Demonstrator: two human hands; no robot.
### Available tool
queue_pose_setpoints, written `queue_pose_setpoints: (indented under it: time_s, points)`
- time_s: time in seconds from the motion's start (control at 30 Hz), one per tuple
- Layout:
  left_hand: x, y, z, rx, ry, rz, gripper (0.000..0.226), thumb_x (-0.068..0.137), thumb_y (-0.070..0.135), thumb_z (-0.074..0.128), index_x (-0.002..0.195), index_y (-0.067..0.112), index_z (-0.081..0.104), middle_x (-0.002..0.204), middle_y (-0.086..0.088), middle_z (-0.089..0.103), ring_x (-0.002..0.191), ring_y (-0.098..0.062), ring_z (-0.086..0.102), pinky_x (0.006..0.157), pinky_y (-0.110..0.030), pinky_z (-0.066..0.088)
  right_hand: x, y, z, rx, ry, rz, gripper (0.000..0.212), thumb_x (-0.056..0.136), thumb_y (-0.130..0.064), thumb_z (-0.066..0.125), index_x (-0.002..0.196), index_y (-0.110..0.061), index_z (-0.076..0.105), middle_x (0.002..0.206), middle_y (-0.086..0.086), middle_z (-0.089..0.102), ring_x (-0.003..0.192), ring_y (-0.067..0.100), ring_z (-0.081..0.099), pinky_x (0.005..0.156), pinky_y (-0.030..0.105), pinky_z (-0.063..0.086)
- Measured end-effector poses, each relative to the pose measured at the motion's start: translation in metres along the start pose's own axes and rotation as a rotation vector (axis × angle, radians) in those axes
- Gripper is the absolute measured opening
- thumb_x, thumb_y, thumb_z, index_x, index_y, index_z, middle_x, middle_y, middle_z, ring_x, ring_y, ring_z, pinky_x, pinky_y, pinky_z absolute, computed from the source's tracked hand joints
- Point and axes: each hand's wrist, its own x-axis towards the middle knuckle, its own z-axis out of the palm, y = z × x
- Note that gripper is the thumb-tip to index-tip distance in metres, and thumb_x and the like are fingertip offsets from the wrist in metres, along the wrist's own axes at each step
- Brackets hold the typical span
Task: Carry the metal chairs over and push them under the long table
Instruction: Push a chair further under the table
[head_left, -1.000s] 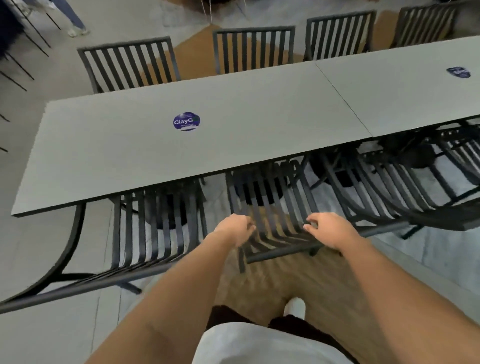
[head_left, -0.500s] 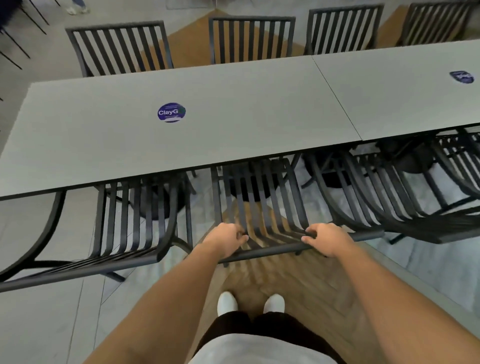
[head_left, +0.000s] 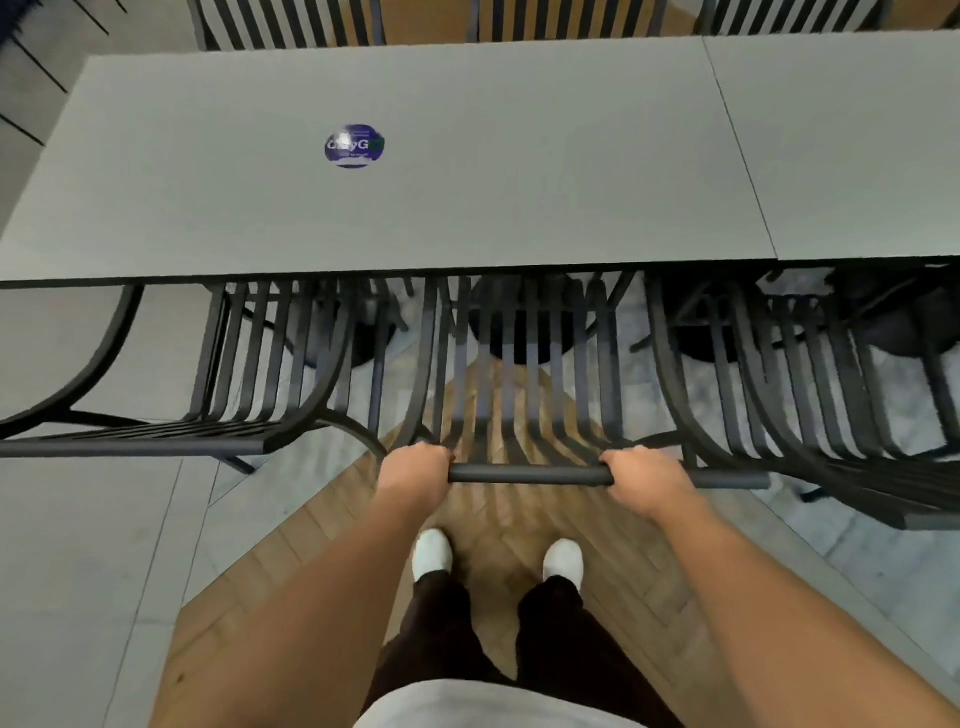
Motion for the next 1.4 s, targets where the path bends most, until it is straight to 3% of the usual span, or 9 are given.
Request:
queue_pose_setpoints:
  time_s: [0.23,0.5,0.83,1.03,1.2,1.4]
  points:
    - [-0.013,0.033,0.005,0.051,0.032,-0.108,0.019,0.101,0.016,0.051,0.115,0.019,0.063,0.105,-0.002,0.066,0.099,-0.025,0.067,0.082,-0.037,0.054,-0.007,0.02,0.011,-0.082,0.052,-0.037,0.027,0.096,-0.021,0.05,0.119,-0.022,0.064,0.116,0.005,0.065,0.109,0.029,0.064,0.089,0.04,0.05]
    - [-0.001,0.067,0.01,0.045,0.065,-0.069,0.025,0.102,0.016,0.048,0.119,0.022,0.065,0.103,-0.001,0.067,0.095,-0.023,0.067,0.078,-0.034,0.054,-0.007,0.06,0.014,-0.116,0.04,-0.044,0.027,0.095,-0.016,0.048,0.116,-0.021,0.066,0.11,0.004,0.067,0.105,0.029,0.064,0.086,0.04,0.05]
    - [0.022,0.055,0.002,0.004,0.106,-0.065,0.028,0.102,0.02,0.05,0.124,0.03,0.064,0.088,0.006,0.059,0.079,-0.016,0.059,0.068,-0.029,0.05,0.018,0.062,-0.001,-0.082,0.082,-0.076,0.027,0.094,-0.014,0.05,0.114,-0.023,0.066,0.104,0.003,0.068,0.1,0.03,0.065,0.087,0.045,0.054]
    - [0.042,0.046,-0.018,0.006,0.068,-0.118,0.021,0.1,0.02,0.051,0.113,0.026,0.066,0.088,0.003,0.062,0.084,-0.022,0.066,0.077,-0.038,0.059,0.038,0.055,-0.022,-0.078,0.13,-0.078,0.023,0.097,-0.015,0.051,0.114,-0.021,0.066,0.104,0.004,0.067,0.098,0.03,0.064,0.087,0.044,0.053]
    - [0.052,0.037,-0.021,0.017,0.041,-0.096,0.019,0.1,0.023,0.054,0.115,0.026,0.065,0.083,0.005,0.058,0.078,-0.017,0.063,0.076,-0.036,0.06,0.044,0.051,-0.029,-0.087,0.097,-0.077,0.024,0.097,-0.015,0.052,0.116,-0.021,0.066,0.105,0.005,0.068,0.1,0.03,0.065,0.087,0.043,0.052]
    - [0.056,0.03,-0.021,0.009,0.021,-0.063,0.021,0.101,0.023,0.053,0.118,0.029,0.065,0.081,0.007,0.055,0.068,-0.009,0.052,0.063,-0.026,0.045,0.042,0.043,-0.03,-0.1,0.105,-0.079,0.022,0.098,-0.017,0.053,0.116,-0.019,0.066,0.105,0.004,0.068,0.098,0.027,0.065,0.084,0.04,0.051]
